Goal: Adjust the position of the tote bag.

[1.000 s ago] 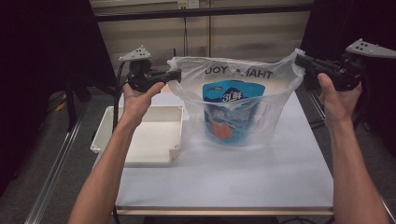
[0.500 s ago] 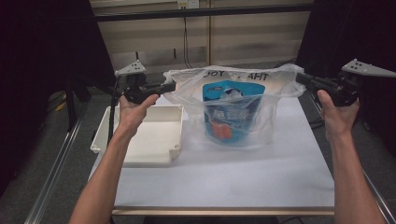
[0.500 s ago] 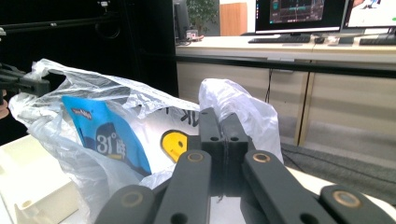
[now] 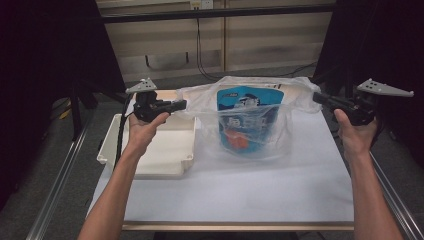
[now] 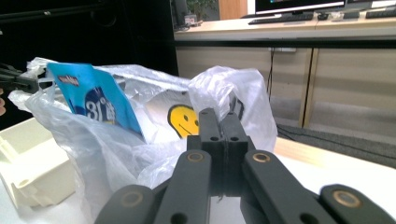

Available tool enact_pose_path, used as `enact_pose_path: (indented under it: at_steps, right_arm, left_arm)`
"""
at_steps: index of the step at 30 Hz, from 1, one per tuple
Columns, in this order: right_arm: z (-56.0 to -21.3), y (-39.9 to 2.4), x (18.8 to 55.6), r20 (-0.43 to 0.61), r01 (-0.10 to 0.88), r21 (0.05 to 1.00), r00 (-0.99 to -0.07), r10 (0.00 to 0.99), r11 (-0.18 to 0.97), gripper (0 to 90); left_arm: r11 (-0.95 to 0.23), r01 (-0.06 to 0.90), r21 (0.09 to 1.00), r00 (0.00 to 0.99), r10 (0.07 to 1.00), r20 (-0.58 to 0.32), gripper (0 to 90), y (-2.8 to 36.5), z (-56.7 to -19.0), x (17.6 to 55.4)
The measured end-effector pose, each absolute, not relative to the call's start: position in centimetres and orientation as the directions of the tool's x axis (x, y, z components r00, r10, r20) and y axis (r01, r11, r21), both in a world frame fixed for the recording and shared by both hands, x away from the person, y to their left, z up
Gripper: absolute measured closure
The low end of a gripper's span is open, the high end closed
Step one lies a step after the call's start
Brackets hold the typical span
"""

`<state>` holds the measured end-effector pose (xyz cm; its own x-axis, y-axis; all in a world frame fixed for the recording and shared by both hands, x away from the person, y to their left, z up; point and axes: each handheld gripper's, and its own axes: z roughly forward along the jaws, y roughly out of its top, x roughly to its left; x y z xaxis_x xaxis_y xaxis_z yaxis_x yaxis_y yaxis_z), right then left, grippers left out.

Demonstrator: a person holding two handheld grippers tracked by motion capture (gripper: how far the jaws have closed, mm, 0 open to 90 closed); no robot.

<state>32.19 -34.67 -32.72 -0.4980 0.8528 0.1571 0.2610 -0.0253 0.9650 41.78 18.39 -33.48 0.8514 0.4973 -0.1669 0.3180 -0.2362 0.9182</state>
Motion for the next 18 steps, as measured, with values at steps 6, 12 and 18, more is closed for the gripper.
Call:
enact_pose_path:
  at_steps: [6, 12, 18]
  right_arm:
    - [-33.7, -34.7, 32.2, 0.158, 0.281, 0.96, -0.496, 0.854, -0.014, 90.0]
    - [-35.0, -34.8, 32.0, 0.168, 0.305, 0.952, -0.491, 0.855, -0.012, 90.0]
    - [-36.3, -34.6, 31.9, 0.181, 0.324, 0.946, -0.502, 0.845, -0.01, 90.0]
  left_arm:
    - [-0.236, 0.335, 0.912, 0.847, 0.499, -0.182, 89.7, 18.4, -34.7, 41.7]
    - [-0.233, 0.354, 0.906, 0.844, 0.497, -0.202, 89.8, 18.7, -36.3, 41.4]
    - [-0.21, 0.367, 0.906, 0.841, 0.491, -0.227, 89.8, 19.2, -37.5, 41.0]
